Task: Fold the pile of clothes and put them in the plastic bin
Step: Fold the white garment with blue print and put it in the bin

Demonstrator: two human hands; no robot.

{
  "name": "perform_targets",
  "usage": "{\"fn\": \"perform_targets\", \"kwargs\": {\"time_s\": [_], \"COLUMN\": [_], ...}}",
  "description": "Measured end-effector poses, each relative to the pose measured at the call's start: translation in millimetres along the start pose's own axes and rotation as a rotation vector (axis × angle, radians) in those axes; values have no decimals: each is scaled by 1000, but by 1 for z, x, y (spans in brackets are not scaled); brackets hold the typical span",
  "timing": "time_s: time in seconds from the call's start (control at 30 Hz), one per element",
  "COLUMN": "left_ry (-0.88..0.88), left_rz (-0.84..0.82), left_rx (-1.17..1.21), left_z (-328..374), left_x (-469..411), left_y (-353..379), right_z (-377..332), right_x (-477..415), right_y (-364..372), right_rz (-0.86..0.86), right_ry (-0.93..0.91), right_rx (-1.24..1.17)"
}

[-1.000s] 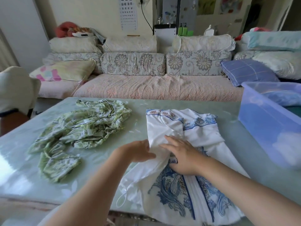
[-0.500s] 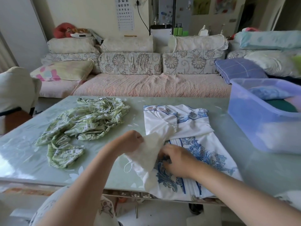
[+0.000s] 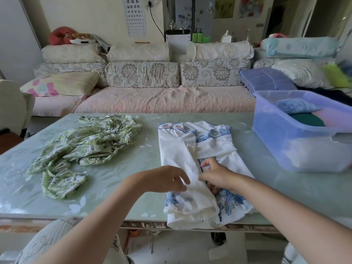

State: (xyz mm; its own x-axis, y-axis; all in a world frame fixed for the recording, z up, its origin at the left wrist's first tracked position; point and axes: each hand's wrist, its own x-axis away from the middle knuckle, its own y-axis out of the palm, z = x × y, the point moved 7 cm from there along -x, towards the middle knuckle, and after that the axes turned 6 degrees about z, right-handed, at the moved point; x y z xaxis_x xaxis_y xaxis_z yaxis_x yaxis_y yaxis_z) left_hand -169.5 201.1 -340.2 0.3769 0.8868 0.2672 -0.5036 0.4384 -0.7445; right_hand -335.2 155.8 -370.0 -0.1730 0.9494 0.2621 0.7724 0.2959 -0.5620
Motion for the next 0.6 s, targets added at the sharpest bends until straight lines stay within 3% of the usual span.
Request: {"fn": "perform_targets", "kwargs": {"time_s": [0.13,0.2,0.3,0.43,0.5,0.6], "left_ry": [10,35,45,101,116,62], "left_rz": [-99,-46,83,157,222,143], "left_rx": [-226,-282,-311,-320,-290,-317], "left_z": [-3,-1,0,4,8,2], "left_x": [10,9,12,19,24,29], "left_y": [23,29,22,18,12,12], "right_z": [-14,-13,-8,-14,-23,-34], "right_x": [18,30,37,47,54,62], "right_y": [7,12,13,9,5,-2], "right_rz": [-125,-207,-94,47,126,194], "right_ry": [-253,-298,-396,-459,-561,-742], "right_rx": [138,299,612,595,752,988]}}
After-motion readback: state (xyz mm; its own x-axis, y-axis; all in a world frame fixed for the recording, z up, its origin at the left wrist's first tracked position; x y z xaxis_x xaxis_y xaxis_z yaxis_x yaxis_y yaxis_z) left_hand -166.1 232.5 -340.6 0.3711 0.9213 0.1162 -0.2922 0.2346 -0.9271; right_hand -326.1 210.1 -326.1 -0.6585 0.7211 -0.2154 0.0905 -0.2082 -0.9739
